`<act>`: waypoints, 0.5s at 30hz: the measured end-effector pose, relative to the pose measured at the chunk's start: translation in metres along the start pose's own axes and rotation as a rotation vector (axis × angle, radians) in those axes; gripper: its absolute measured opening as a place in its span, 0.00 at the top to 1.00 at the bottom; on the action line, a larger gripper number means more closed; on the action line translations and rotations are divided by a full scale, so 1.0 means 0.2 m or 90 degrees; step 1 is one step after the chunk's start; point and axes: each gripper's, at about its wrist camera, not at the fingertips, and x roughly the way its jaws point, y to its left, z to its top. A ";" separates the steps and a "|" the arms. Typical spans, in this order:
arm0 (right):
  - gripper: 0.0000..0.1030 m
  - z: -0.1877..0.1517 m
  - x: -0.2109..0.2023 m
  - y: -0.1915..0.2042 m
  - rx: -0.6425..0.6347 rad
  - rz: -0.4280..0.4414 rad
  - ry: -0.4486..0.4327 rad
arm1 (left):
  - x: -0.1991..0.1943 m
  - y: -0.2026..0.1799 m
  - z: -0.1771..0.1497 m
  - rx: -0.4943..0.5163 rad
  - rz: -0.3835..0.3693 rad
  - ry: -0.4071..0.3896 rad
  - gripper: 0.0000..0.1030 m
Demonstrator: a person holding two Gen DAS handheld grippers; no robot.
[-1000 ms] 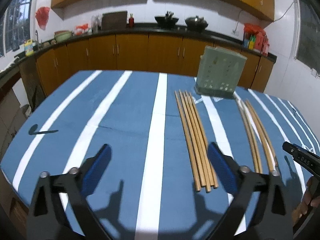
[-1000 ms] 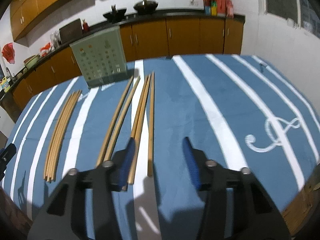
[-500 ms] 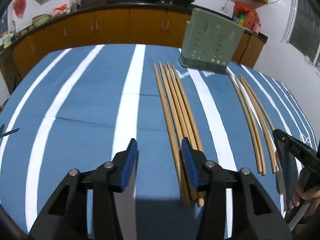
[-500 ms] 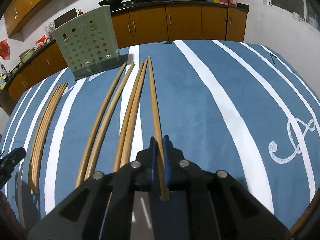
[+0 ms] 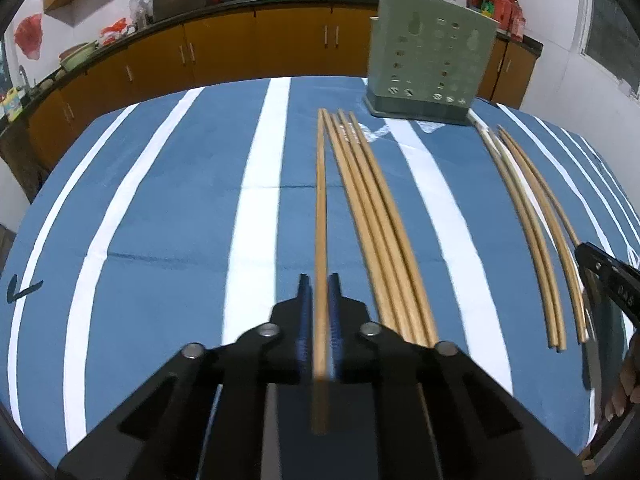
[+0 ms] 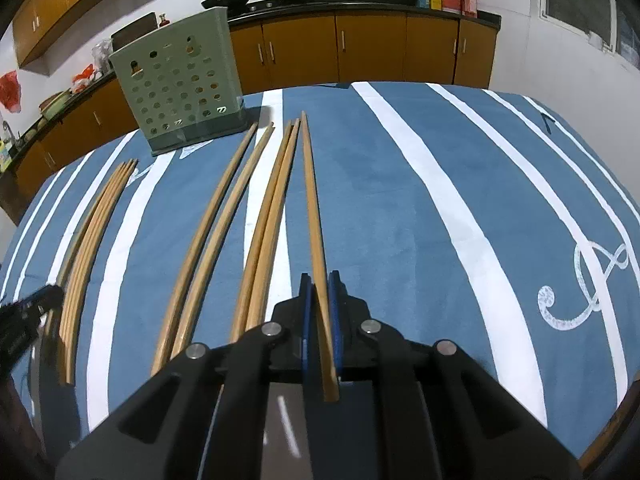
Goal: Organize utensils
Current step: 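Close the left tool on one wooden chopstick while the right tool grasps another, then lift the chopsticks with both tools and carry them over the green holder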
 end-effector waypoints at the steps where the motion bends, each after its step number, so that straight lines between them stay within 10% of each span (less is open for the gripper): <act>1: 0.92 0.00 0.00 0.00 0.000 0.000 0.001 | 0.01 0.02 0.01 -0.005 0.002 0.001 0.92; 15: 0.92 0.10 0.08 -0.17 0.043 -0.027 0.003 | 0.06 0.25 0.06 -0.030 0.040 -0.013 0.92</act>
